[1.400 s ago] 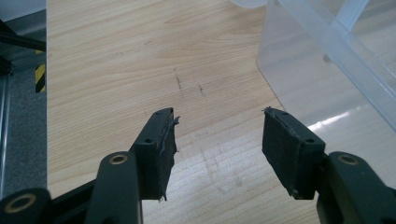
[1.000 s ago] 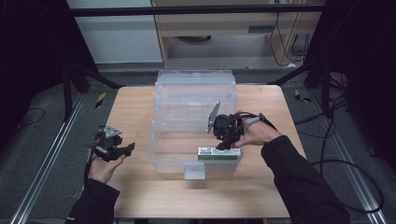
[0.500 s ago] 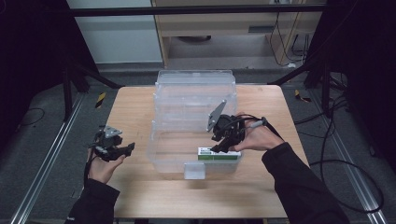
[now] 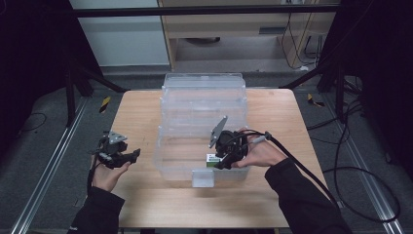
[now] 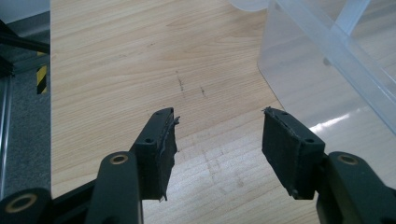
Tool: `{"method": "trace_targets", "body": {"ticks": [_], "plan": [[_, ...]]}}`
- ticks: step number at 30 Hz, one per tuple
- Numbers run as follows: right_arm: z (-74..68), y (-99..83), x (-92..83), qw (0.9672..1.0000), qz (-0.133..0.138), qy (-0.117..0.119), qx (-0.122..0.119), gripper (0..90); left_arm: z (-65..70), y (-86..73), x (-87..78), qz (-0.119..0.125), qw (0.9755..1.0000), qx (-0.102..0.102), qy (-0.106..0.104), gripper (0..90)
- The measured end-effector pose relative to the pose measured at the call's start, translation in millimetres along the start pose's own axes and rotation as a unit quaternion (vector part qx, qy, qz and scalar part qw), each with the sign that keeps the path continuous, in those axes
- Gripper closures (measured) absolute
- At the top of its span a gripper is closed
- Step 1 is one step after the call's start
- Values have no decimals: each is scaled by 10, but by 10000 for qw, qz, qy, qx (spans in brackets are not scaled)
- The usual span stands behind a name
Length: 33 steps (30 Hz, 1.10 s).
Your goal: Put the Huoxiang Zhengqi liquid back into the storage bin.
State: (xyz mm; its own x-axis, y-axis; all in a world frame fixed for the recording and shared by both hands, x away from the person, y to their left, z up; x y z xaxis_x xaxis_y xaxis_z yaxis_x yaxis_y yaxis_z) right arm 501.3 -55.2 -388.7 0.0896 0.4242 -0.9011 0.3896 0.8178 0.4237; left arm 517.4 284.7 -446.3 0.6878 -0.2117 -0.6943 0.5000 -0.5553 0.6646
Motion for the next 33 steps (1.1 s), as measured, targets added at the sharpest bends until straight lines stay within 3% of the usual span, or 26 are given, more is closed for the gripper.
{"method": "trace_targets", "body": {"ticks": [11, 33], "plan": [[-24, -28, 221, 9999, -123, 75, 23, 594, 0, 2, -4, 16, 10000, 16, -10, 436], [-25, -82, 449, 9991, -410, 136, 54, 626, 8, 26, -35, 73, 10000, 58, 15, 436]]}}
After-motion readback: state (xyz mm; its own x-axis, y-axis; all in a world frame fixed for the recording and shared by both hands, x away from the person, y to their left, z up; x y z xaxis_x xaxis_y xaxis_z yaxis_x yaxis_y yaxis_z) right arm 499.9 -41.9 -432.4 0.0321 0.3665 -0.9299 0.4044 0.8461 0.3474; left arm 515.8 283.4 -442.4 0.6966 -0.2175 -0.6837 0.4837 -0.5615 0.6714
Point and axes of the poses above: each handheld gripper's, and its own axes: x roughly forward along the jaws, y roughly out of its top, z roughly to its right, the point moved 4 cm from there along x, roughly forward along the jaws, and after that the axes turned 15 degrees about x, right-handed, at the moved point
